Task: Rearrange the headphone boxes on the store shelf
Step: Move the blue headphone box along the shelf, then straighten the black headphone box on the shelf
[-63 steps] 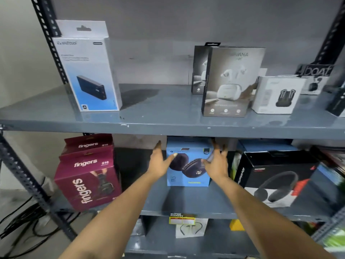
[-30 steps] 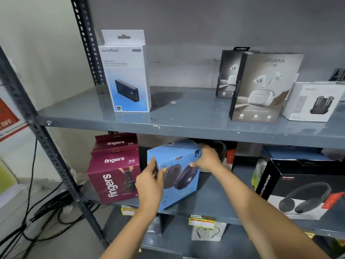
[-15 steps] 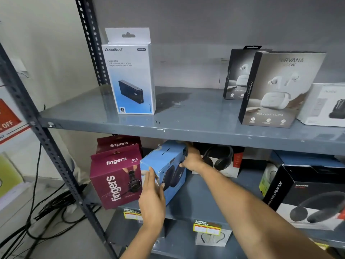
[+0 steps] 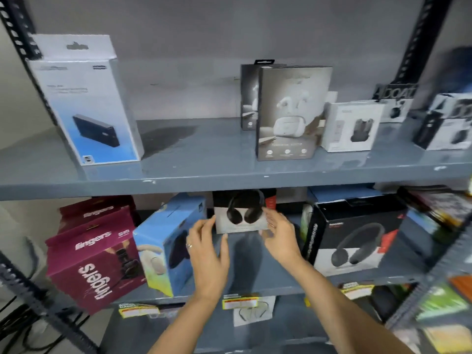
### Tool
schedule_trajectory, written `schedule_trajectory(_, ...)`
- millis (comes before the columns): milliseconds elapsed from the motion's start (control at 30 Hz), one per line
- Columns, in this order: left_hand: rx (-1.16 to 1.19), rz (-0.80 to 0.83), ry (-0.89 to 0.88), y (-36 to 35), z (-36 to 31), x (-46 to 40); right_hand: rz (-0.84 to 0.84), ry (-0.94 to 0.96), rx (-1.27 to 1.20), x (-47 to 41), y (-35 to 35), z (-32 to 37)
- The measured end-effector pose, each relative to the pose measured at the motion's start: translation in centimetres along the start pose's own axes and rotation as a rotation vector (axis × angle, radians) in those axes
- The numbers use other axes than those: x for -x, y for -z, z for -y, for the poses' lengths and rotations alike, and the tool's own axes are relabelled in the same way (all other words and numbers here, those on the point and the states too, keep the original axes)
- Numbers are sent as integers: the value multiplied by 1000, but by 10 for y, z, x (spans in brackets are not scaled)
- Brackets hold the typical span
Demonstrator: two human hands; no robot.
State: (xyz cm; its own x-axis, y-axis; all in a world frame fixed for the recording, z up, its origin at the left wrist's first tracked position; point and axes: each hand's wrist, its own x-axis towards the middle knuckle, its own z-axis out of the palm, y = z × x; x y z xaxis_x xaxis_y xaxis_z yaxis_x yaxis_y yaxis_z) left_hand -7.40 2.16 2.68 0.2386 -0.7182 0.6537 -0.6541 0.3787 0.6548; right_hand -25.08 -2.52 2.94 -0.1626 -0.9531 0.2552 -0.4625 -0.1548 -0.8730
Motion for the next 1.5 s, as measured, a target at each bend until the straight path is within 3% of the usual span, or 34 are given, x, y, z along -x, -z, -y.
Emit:
schedule_trajectory(233, 198, 432, -28, -90, -62, 15, -411, -28, 33, 62, 116, -39)
schedule_trajectory(367, 278, 701, 39, -133, -89, 22, -631, -157, 75, 67, 177, -59)
schedule_trajectory(433, 291, 801, 99, -150, -97, 22, -600, -238, 171, 56, 200, -67)
schedule_trajectory(533, 323, 883, 174, -171, -102, 18, -520, -346, 129, 31, 227, -77)
schedule_trajectory(800, 507, 852, 297, -189, -99, 17, -404, -314, -257, 10, 231, -98)
schedule_trajectory(1133, 522, 794, 406, -109, -51, -3, -529, -203, -263, 37, 179, -77)
schedule_trajectory(1500, 497, 722, 418, -13, 4, -44, -365, -95, -179, 16, 90, -35)
